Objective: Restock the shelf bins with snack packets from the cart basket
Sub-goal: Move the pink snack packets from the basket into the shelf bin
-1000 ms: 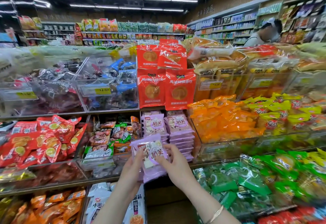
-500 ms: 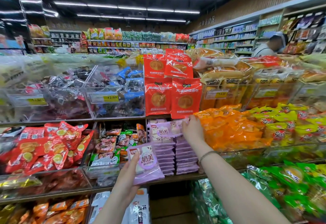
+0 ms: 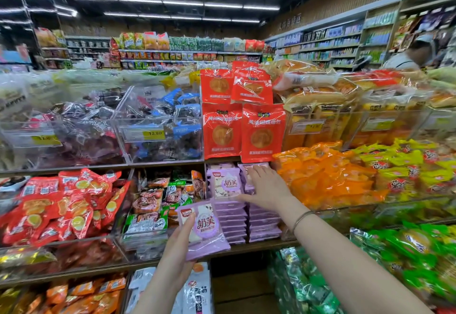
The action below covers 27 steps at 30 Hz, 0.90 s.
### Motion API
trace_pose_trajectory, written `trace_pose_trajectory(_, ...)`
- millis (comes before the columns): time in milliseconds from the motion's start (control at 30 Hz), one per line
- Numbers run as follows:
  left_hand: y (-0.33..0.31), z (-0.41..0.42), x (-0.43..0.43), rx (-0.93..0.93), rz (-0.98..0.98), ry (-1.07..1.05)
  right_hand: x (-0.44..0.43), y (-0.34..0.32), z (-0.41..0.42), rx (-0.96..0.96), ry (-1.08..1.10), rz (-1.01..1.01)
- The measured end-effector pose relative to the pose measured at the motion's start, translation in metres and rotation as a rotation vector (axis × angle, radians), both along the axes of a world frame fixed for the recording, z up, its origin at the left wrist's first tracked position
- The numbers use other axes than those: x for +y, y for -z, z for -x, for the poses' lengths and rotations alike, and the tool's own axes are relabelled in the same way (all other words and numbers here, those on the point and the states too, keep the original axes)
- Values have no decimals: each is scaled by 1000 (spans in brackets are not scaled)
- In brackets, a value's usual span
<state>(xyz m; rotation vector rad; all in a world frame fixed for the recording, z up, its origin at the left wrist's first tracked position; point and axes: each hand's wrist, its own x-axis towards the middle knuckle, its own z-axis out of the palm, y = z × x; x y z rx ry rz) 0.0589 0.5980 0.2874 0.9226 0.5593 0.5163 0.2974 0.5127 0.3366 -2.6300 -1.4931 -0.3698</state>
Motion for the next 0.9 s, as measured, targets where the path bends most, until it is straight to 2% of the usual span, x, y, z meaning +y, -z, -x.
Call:
trace_pose_trajectory(100, 2, 1, 2, -25, -27, 17, -10, -12, -13, 63, -51, 175)
trace_pose_trajectory(200, 3, 2, 3, -36, -33, 13, -16, -15, -18, 0, -39, 308)
trace_pose_trajectory(367, 1, 2, -2, 14, -36, -17, -9, -9, -13, -158, 29, 242)
trace_pose_trajectory(500, -6, -3, -8, 31, -44, 34, -12, -12, -6, -179, 47, 252)
trace_pose_trajectory(567, -12, -6, -12, 28, -56, 38, -18, -14, 4, -133, 11, 188)
trace_pose_trajectory(667, -14, -13, -16, 17, -47, 8, -36, -11, 27, -36, -151, -58)
trace_pose_trajectory(733, -12, -17, -18, -53, -6, 30, -51, -2, 50, 98, -311, -191)
trace_pose_trajectory(800, -15, -24, -23, -159, 27, 95, -62, 6, 77, 187, -448, -177)
trace_pose_trajectory(900, -19, -35, -29, -263, 45, 147, -67, 14, 90, 112, -520, -131)
